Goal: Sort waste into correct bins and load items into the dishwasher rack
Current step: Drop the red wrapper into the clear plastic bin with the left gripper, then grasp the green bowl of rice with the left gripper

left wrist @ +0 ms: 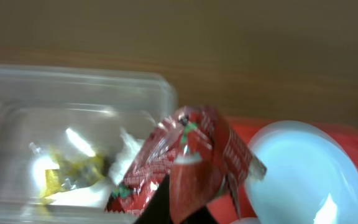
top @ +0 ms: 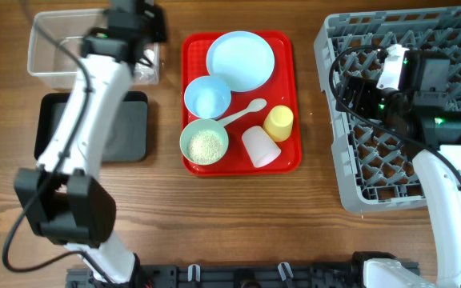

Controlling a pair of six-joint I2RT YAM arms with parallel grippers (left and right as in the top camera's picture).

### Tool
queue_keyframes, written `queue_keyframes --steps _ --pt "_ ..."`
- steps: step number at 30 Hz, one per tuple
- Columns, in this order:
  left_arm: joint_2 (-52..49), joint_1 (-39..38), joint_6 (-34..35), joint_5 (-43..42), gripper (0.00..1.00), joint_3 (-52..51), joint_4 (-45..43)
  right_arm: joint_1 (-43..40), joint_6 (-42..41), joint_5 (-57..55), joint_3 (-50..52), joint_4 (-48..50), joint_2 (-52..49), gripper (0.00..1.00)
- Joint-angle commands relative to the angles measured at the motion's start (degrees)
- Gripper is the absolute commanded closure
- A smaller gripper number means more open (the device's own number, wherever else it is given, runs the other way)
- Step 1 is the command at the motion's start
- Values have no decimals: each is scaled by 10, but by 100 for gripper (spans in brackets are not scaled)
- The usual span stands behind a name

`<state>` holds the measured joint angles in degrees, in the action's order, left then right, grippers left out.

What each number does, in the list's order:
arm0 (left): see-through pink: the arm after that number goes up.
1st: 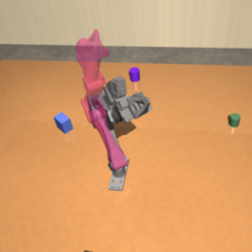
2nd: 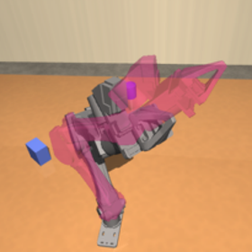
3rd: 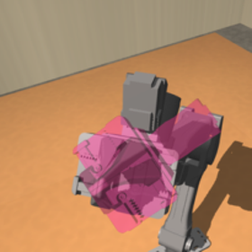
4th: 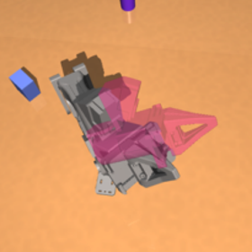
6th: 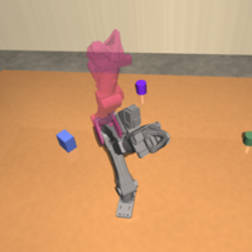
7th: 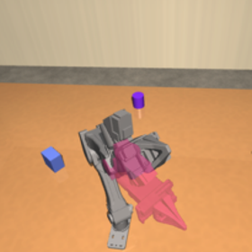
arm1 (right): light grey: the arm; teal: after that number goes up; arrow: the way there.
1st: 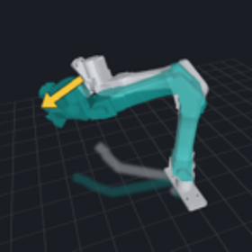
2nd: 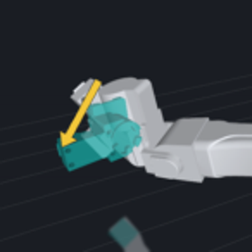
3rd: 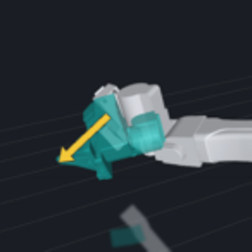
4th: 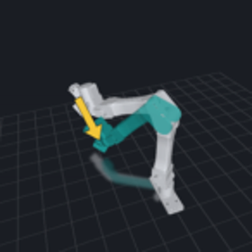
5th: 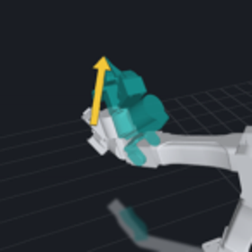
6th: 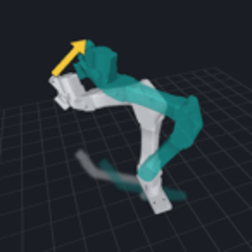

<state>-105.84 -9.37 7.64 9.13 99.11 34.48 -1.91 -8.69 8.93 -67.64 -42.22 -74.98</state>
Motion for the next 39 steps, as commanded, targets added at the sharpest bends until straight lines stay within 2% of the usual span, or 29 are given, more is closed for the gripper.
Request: queue_keyframes --steps 1,2,3,4,9,11,13,15,18,19,22,25,28,30,33,35,39 --pt "-66 87 1 -5 91 3 -111 0 3 -4 -3 2 -6 0" --pt "-82 103 1 -25 68 3 -137 0 4 -4 -3 2 -6 0" --pt "-103 116 1 -48 21 3 -157 0 3 -4 -3 1 -6 0" --pt "-113 120 1 -53 0 3 -158 0 3 -4 -3 1 -6 0" --pt "-103 116 1 -56 0 3 -112 0 3 -3 -3 0 -6 0" --pt "-56 110 1 -108 0 3 -38 0 3 -3 -3 -3 -6 0" --pt "-9 101 1 -182 0 3 67 0 3 -3 -3 -5 -6 0" --pt "20 85 1 -221 1 3 182 0 3 -3 -3 -5 -6 0" --pt "16 16 -9 -241 10 -12 323 0 3 -3 -3 -4 -6 0" --pt "16 -18 -17 -234 13 -29 332 0 3 -3 -3 -4 -6 1" --pt "16 -128 -16 -188 12 -97 304 0 3 -3 -3 -5 -6 0" --pt "16 -224 -7 -146 12 -187 236 0 3 -3 -3 -5 -6 0" --pt "16 -273 -7 -117 15 -252 159 0 3 -3 -3 -7 -6 1" --pt "16 -275 -4 -105 24 -282 122 0 3 -3 -3 -9 -6 0" --pt "16 -273 10 -90 44 -323 80 0 3 -3 -3 -12 -6 0" --pt "16 -273 21 -90 68 -350 49 0 3 -3 -3 -12 -6 0" --pt "16 -273 36 -90 94 -351 27 0 3 -3 -3 -11 -6 0"
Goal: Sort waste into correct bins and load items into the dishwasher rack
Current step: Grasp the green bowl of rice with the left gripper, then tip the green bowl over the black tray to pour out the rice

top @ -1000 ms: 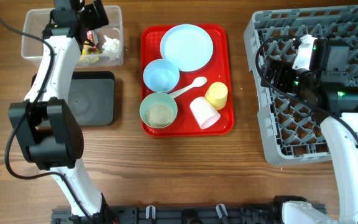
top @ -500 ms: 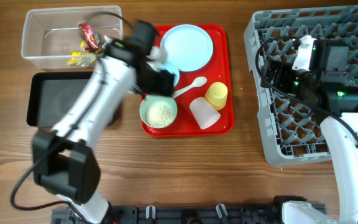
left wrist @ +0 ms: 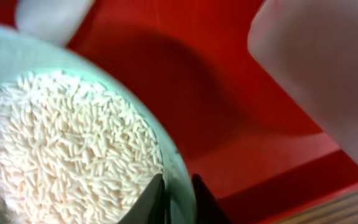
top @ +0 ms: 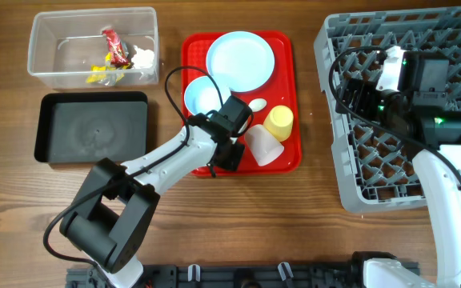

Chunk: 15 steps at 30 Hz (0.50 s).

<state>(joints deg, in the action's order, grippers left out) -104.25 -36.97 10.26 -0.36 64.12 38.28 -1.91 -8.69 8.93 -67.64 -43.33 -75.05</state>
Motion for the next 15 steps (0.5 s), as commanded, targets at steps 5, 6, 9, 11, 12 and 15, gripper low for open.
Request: queue_keyframes --steps 5,6,9,11,12,15 --pt "11 3 12 4 96 6 -9 0 3 -3 -3 0 -5 0" --pt "18 3 18 5 96 12 0 0 3 -3 -3 0 -5 0" --pt "56 3 26 5 96 43 38 0 3 -4 -3 0 -5 0" --pt "96 5 40 4 96 47 46 0 3 -4 -3 0 -5 0" --pt "125 10 56 4 96 47 50 0 3 -3 -3 0 -5 0" --pt "197 51 83 2 96 47 76 0 3 -3 -3 0 -5 0"
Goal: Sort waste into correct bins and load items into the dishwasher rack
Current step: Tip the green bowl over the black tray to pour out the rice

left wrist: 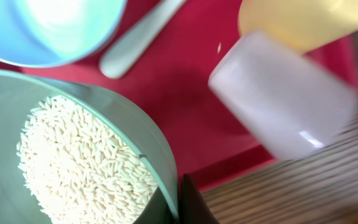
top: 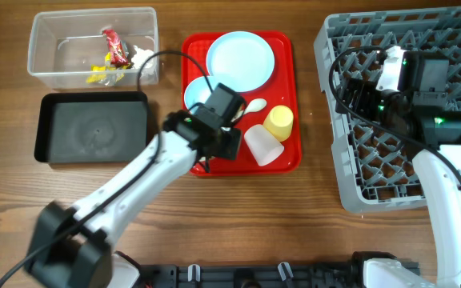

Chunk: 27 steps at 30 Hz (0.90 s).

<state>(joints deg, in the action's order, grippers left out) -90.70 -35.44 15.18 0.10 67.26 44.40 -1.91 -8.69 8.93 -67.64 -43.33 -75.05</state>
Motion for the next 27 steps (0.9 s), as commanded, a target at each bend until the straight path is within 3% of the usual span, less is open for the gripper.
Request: queue_keyframes --steps 1,5,12,19,23,27 --pt "92 69 36 -8 96 16 30 0 3 -3 -3 0 -5 0" --pt "121 238 20 -94 96 16 63 0 3 -3 -3 0 -5 0" --pt "11 522 -161 -407 96 16 60 0 3 -3 -3 -1 -5 0" --pt "-130 631 -297 -618 96 16 60 0 3 -4 -3 -1 -5 0" --pt "-140 669 -298 -770 96 16 57 0 4 -4 -3 -1 -5 0" --pt "-140 690 -298 -867 96 16 51 0 3 -4 -3 0 -5 0"
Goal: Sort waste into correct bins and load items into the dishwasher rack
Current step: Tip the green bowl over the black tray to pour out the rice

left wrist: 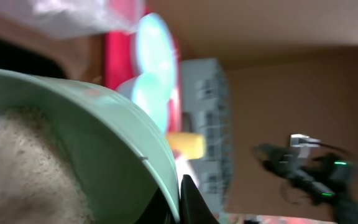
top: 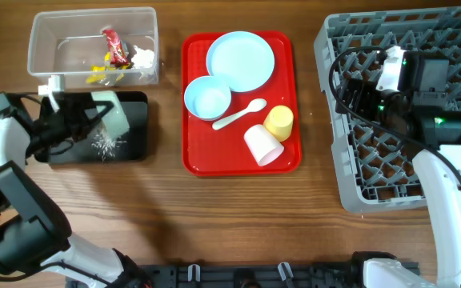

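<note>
My left gripper is shut on the rim of the pale green bowl, which is tipped on its side over the black bin. A small scatter of rice lies on the bin's floor. In the left wrist view the bowl fills the frame with rice still inside, its rim pinched in my left gripper. My right gripper hangs over the grey dishwasher rack; its jaws do not show clearly.
The clear bin at the back left holds a red wrapper and other scraps. The red tray carries a pale blue plate, blue bowl, white spoon, yellow cup and a white cup on its side.
The left gripper with the green bowl has gone from the red tray's front left corner to the black bin. The bowl is now tipped and rice lies in the bin. The right arm is unmoved.
First my left gripper held a red wrapper above the clear bin. Then the wrapper lay in that bin and the gripper was at the rim of the rice bowl on the tray. Then it held the bowl there, and now tilts it over the black bin.
</note>
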Controlling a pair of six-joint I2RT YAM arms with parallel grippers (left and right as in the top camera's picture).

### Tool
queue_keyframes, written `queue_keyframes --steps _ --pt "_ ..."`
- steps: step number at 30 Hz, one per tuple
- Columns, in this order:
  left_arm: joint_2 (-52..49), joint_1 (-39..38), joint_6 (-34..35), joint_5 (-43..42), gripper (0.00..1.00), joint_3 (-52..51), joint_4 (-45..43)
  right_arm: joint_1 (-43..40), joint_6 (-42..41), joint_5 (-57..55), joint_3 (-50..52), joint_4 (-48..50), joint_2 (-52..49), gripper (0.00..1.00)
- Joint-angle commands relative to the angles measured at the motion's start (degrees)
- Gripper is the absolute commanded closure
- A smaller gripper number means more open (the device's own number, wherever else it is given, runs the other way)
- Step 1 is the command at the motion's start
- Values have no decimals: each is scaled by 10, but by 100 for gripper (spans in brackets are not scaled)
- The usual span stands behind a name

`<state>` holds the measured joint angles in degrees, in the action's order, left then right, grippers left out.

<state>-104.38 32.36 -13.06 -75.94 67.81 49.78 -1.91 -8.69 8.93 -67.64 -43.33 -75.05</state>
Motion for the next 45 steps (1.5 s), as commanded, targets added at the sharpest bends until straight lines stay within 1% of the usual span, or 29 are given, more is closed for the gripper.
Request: queue_keyframes --steps 1,2,7,27,29,30,32,34,35,39,42,44,45 --pt "-3 14 -16 -127 96 10 -2 0 4 -4 -3 0 -5 0" --pt "-3 14 -16 -145 96 10 -2 0 4 -4 -3 0 -5 0" --pt "-3 14 -2 -144 96 10 9 0 8 -4 -3 -1 -5 0" --pt "-3 14 -2 -144 96 10 7 0 8 -4 -3 -3 -5 0" --pt "-3 12 60 -144 96 10 48 0 8 -4 -3 -4 -5 0" --pt "-3 12 57 -144 96 10 53 0 8 -4 -3 -4 -5 0" --pt "-3 19 50 -144 96 10 27 0 8 -4 -3 -2 -5 0" --pt "-3 21 86 -144 96 10 28 0 8 -4 -3 -4 -5 0" --pt "-3 21 91 -144 96 10 29 0 8 -3 -3 -4 -5 0" --pt "-2 20 93 -144 96 10 85 0 8 -3 -3 -4 -5 0" --pt "2 19 88 -138 96 10 50 0 8 -3 -3 -4 -5 0" --pt "28 0 64 -138 96 13 21 0 8 -3 -3 -4 -5 0" --pt "56 -19 56 -116 96 21 13 0 8 -3 -3 -4 -5 0"
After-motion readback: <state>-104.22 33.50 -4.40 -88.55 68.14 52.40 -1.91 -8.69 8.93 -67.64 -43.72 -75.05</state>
